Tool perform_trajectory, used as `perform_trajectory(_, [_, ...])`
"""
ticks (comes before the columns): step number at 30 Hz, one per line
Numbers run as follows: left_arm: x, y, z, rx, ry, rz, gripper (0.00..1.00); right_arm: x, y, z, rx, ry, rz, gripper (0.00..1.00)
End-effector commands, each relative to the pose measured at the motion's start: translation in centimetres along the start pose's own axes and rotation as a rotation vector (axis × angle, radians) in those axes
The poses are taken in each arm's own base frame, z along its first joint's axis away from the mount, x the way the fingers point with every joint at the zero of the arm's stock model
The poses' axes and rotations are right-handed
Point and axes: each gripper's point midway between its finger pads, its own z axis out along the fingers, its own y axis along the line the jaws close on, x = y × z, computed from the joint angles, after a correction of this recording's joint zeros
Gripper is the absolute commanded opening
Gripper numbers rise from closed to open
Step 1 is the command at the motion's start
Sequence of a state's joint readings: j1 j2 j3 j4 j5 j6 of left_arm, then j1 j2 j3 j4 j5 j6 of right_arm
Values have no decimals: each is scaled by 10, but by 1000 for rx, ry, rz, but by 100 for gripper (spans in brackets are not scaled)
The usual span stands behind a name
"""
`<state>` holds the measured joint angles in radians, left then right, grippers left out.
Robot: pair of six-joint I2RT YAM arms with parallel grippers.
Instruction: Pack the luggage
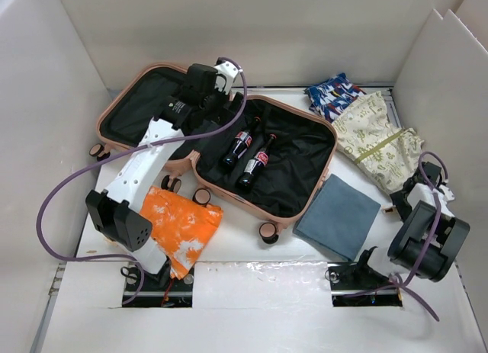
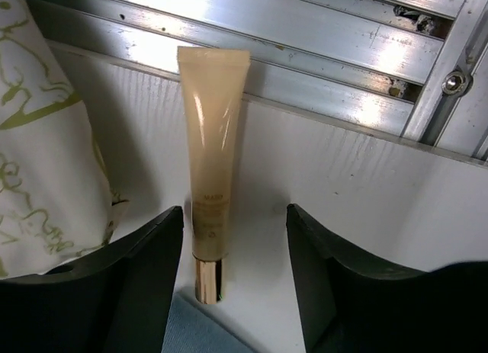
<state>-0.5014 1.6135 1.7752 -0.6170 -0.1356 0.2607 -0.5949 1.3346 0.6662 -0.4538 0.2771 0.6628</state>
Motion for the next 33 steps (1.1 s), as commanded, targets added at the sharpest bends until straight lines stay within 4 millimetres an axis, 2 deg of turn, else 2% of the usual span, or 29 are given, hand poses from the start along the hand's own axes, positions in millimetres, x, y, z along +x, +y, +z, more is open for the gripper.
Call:
perform_trajectory(1, [-23,10,-18,-25,-81,-34,99,-20,14,5,-32,-45,13,61])
perform_trajectory(4, [-22,14,-17,-33,-78,-29,99,-20,15,9,-14,-23,-14,58])
perform_trajectory(7, [-22,14,-17,-33,-78,-29,99,-17,8,13,28,-9,-34,46])
perform_trajectory(8, [-20,18,-17,-42,-75,-35,99,-18,3,13,48,-10,-29,31])
perform_trajectory(13, [-17,19,-23,-43,-81,-36,99,-20,-6,5,33,-31,-9,1])
perform_trajectory(15, [-14,18,-24,-42,-78,-35,99,-22,-7,-5,24,-43,8,0])
perform_trajectory(19, [-14,20,-24,-53,-76,-36,99,-43,2,-42,-56,-147,29,0])
perform_trajectory(20, [-12,20,-25,-51,-67,-34,99,-60,11,-65,-109,-220,28,0])
perform_trajectory(21, [-11,22,-25,-64,-65,-35,99,-70,13,-79,-108,-277,25,0])
perform_trajectory(22, [-7,21,-22,-62,-53,-32,99,-76,18,-94,-122,-323,15,0])
perform_trajectory(23, [-6,23,-23,-73,-51,-33,99,-81,37,-126,-194,-388,-32,0])
perform_trajectory(25, [0,30,-20,-88,-36,-51,99,-85,52,-156,-245,-467,-86,0])
perform_trajectory(26, [5,33,-18,-93,-24,-54,99,-78,91,-186,-406,-525,-162,0])
perform_trajectory(27, [5,41,-21,-99,-30,-68,99,-76,108,-211,-494,-606,-288,0])
perform_trajectory(28, [9,43,-19,-91,-21,-75,99,-68,133,-232,-601,-653,-373,0])
perform_trajectory(29, [11,48,-18,-93,-20,-95,99,-45,169,-273,-797,-717,-452,0])
perform_trajectory(31, [18,66,-22,-98,-14,-138,99,-19,202,-307,-923,-812,-701,0])
perform_trajectory(32, [25,72,-22,-98,4,-149,99,6,222,-327,-1038,-819,-827,0])
perform_trajectory(33, [27,78,-23,-105,6,-170,99,40,238,-349,-1148,-819,-970,0])
